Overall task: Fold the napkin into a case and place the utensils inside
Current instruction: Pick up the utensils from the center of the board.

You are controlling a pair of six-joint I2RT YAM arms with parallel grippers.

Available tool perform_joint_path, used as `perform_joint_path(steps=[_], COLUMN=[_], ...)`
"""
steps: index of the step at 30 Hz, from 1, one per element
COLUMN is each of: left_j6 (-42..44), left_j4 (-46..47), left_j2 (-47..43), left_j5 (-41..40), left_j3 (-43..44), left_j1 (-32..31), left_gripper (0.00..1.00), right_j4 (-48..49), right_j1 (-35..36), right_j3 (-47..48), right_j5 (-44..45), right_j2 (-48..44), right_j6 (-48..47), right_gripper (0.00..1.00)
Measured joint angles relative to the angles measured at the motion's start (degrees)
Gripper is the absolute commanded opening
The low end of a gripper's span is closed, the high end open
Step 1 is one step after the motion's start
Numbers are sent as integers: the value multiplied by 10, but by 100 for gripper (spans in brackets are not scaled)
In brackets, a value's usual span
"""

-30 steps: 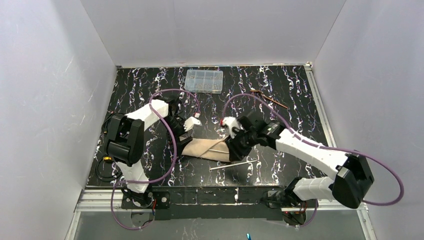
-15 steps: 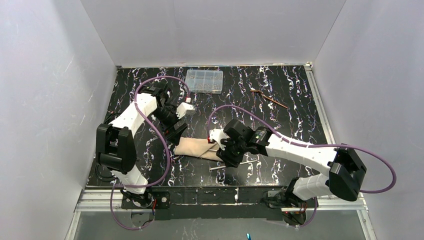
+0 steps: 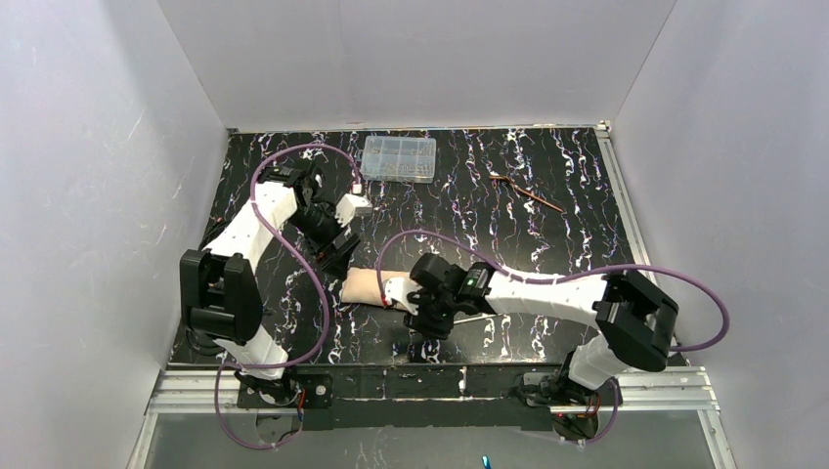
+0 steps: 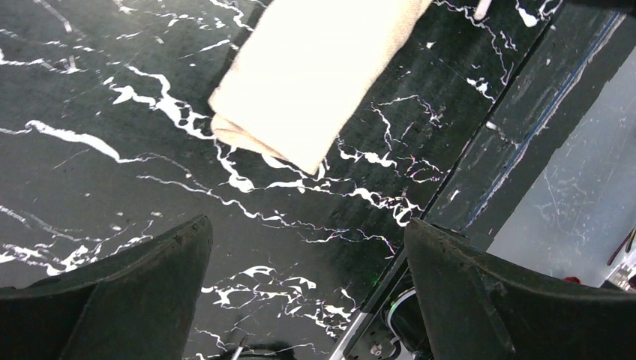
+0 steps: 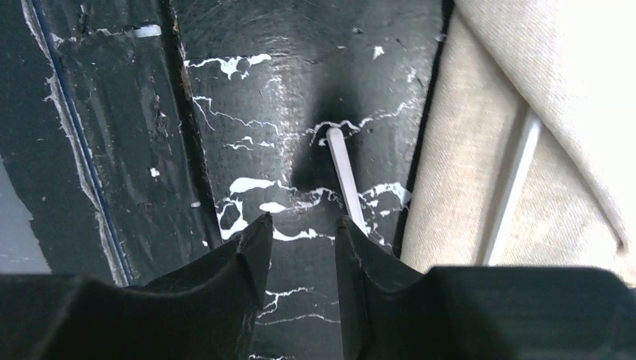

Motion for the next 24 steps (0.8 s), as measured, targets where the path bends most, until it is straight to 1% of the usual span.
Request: perform_joint_path(steps=[4, 11, 15, 17, 18, 24], left_j6=[-8, -15, -16, -15, -15, -12], left_j4=[0, -7, -15, -16, -16, -24], left_j2=[0, -3, -4, -5, -6, -13], left_j5=[3, 8, 13, 15, 17, 22], left_j3=[10, 26, 39, 43, 44, 45], left_j1=[23, 59, 75, 81, 83, 94], left_gripper=[98, 98, 98, 98, 98, 98], right_j4=[32, 82, 102, 114, 120, 147], right_j1=[21, 26, 28, 28, 28, 32], right_j3=[-9, -32, -35, -35, -35, -35], right_j5=[12, 42, 55, 55, 54, 50], right_j2=[16, 41, 52, 57, 59, 66], right_j6=[-14, -24, -32, -34, -35, -38], right_gripper=[45, 46, 45, 40, 36, 3])
